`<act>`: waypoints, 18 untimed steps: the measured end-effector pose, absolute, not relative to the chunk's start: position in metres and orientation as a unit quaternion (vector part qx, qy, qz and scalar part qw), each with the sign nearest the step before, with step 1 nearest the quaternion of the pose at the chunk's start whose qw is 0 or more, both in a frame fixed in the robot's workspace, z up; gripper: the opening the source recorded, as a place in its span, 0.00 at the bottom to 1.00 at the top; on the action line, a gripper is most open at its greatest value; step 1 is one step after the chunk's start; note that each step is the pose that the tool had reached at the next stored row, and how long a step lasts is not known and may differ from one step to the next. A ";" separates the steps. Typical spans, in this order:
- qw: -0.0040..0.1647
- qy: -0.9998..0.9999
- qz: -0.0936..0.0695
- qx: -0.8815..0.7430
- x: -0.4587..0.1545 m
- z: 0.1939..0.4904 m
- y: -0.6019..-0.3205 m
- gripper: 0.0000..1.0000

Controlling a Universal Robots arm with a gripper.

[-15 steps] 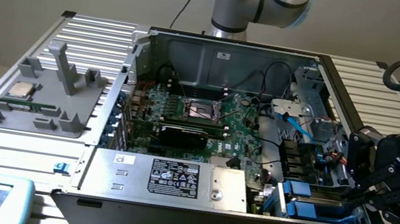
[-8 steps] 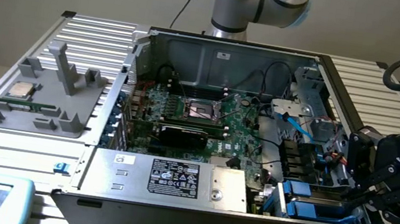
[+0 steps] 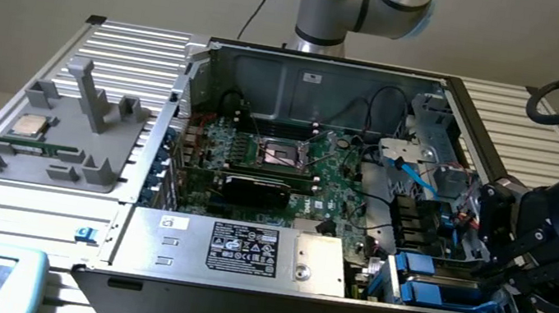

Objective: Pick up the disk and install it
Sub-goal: 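Insert the first disk wire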

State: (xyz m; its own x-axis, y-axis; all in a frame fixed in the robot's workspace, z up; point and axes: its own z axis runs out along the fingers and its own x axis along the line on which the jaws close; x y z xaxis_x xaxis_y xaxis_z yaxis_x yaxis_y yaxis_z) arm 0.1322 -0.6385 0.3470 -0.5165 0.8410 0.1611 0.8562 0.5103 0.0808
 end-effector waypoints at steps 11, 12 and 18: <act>0.033 -0.867 -0.045 -0.495 0.132 0.347 -0.638 0.16; 0.033 -0.867 -0.045 -0.496 0.132 0.347 -0.637 0.16; 0.033 -0.865 -0.045 -0.499 0.131 0.347 -0.634 0.16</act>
State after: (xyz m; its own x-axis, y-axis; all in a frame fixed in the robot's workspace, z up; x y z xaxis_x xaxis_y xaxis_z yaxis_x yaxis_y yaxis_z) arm 0.1310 -0.6341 0.3473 -0.5007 0.8596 0.1016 0.8655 0.4988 0.0451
